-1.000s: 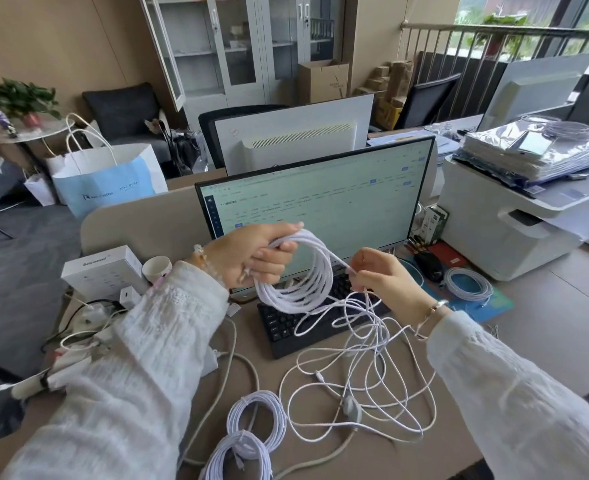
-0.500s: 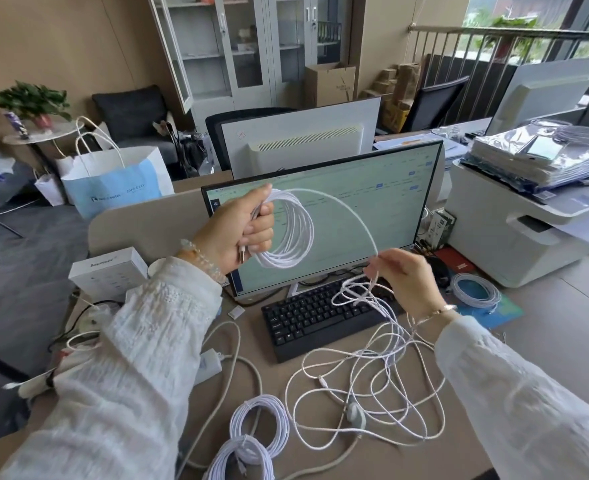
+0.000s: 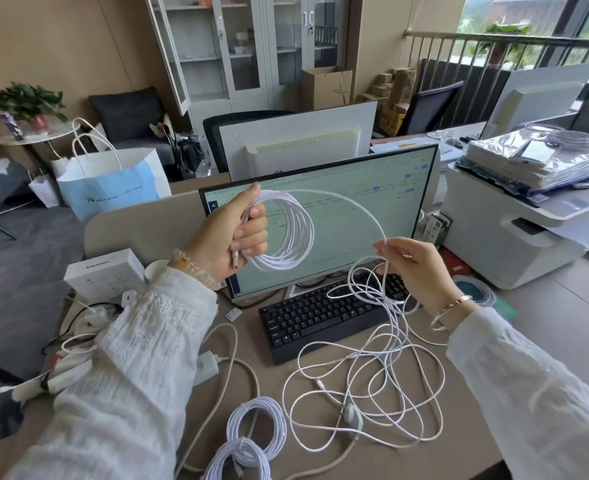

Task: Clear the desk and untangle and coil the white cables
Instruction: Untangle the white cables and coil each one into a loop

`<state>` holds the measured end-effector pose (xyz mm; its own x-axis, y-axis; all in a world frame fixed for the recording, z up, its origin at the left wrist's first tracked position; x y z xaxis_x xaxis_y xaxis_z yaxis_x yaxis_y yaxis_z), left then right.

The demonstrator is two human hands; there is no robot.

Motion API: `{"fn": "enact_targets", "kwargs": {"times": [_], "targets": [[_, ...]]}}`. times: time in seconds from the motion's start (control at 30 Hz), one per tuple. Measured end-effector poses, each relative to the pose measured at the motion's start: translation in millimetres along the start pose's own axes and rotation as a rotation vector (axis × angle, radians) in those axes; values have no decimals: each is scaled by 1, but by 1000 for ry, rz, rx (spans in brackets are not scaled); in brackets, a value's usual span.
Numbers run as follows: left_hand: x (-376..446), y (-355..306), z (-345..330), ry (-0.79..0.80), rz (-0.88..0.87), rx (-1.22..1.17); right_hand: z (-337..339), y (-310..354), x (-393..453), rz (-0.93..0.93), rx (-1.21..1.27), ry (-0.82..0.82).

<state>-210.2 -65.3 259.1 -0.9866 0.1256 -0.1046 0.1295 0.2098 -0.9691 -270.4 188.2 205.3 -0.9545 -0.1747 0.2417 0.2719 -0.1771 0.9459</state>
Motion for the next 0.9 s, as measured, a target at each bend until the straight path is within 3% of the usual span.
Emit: {"fn": "enact_targets", "kwargs": {"times": [0.2,0.33,0.57,0.77,0.9], "targets": [[-12,-2,0,21,44,62,-22,-26,-11,-82,-449,367],[-14,1,-5,41,48,97,-40,-31,-19,-108,-415,552],[-15,8,-11,99,86,126,-24,-17,-15,-85,-176,343],[-13,8,-21,131,55,31,-36,-2,-22,-23,-479,327],[-2,5,-14,39,-22,15,-61,18,-46,1,-556,420]]}}
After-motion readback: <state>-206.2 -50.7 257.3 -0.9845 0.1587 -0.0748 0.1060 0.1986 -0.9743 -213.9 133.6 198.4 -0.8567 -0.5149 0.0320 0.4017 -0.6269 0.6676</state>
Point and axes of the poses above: each hand's wrist, its own x-axis towards the middle knuckle, its own z-axis out of the back of the hand, y = z × x, the point moved 10 cm from there along x, towards the middle knuckle, and after that the axes turned 10 degrees about x, right-handed, at the moved point
